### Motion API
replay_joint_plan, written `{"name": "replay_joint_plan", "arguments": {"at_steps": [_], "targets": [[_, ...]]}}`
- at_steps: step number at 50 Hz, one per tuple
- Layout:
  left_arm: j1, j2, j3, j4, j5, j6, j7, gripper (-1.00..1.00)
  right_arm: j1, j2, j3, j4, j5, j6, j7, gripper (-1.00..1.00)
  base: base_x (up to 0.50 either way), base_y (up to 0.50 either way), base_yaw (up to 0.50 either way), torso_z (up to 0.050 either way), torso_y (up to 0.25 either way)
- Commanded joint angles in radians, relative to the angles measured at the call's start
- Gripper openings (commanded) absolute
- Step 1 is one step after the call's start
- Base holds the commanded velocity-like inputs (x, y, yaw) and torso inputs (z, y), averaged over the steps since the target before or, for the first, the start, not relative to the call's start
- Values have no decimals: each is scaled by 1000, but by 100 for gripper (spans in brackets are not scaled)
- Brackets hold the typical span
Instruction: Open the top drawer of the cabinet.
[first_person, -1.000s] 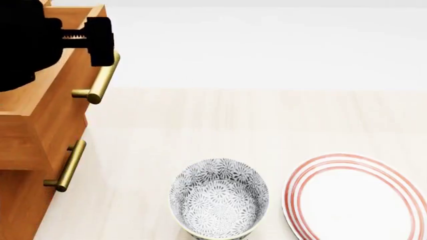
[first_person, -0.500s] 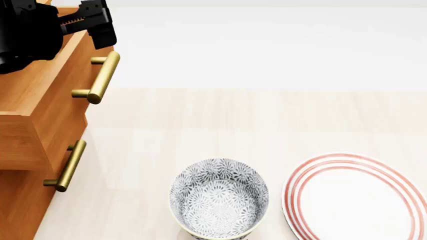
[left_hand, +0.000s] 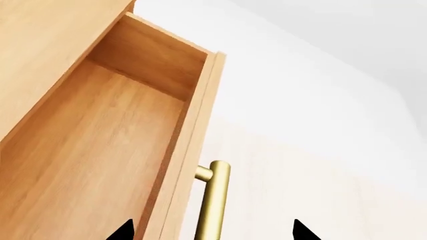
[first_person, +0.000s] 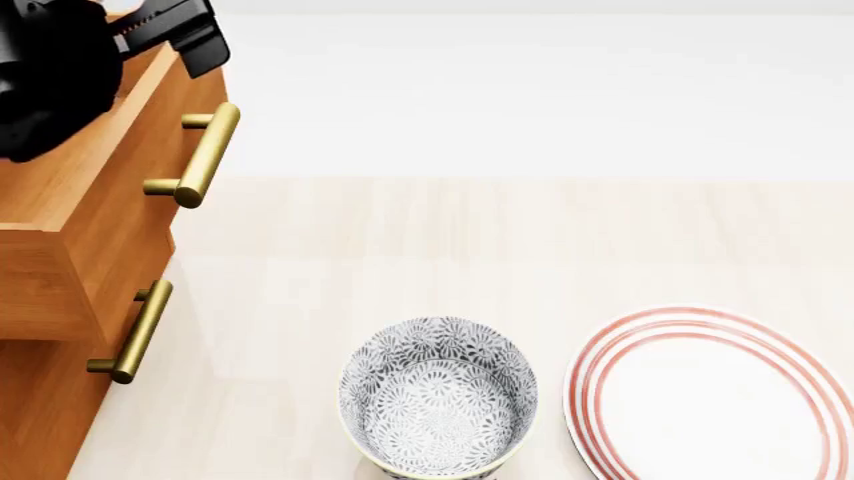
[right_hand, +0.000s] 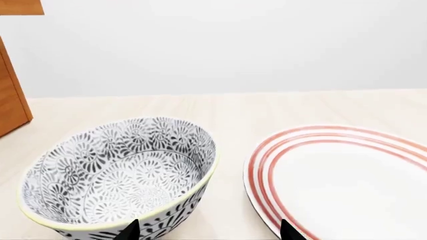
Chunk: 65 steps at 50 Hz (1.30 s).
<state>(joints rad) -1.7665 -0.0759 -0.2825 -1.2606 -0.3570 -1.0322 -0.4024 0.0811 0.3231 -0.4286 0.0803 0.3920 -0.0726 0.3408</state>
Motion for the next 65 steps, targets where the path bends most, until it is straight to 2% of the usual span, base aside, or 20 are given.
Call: {"name": "replay_joint_plan", "arguments": {"at_steps": [1,23,50,53,58,63,65], "targets": [[-13,8,-104,-45,22,27,-23,100,1,-19,18,5,-15,-2,-24,100,0,0,0,0,0],[24,15,-308,-46,117,4,-51,100,0,-16,12,1,-11,0,-20,100,0,0,0,0,0],[16,69,-372,-45,181,-46,9,100,3,-12,12,1,-4,-5,-14,100,0,0,0,0,0],[18,75,-349,-46,152,-50,10,100,3,-12,11,5,-4,-9,-15,100,0,0,0,0,0],[22,75,-193,-46,-42,-51,-18,100,-1,-7,11,-7,-2,-6,-12,100,0,0,0,0,0],[23,75,-94,-46,-167,-43,-39,100,-1,-6,10,-10,-1,-5,-10,100,0,0,0,0,0],[28,75,-12,-45,-259,-37,-51,100,-1,-6,9,-5,-2,-9,-11,100,0,0,0,0,0]]}}
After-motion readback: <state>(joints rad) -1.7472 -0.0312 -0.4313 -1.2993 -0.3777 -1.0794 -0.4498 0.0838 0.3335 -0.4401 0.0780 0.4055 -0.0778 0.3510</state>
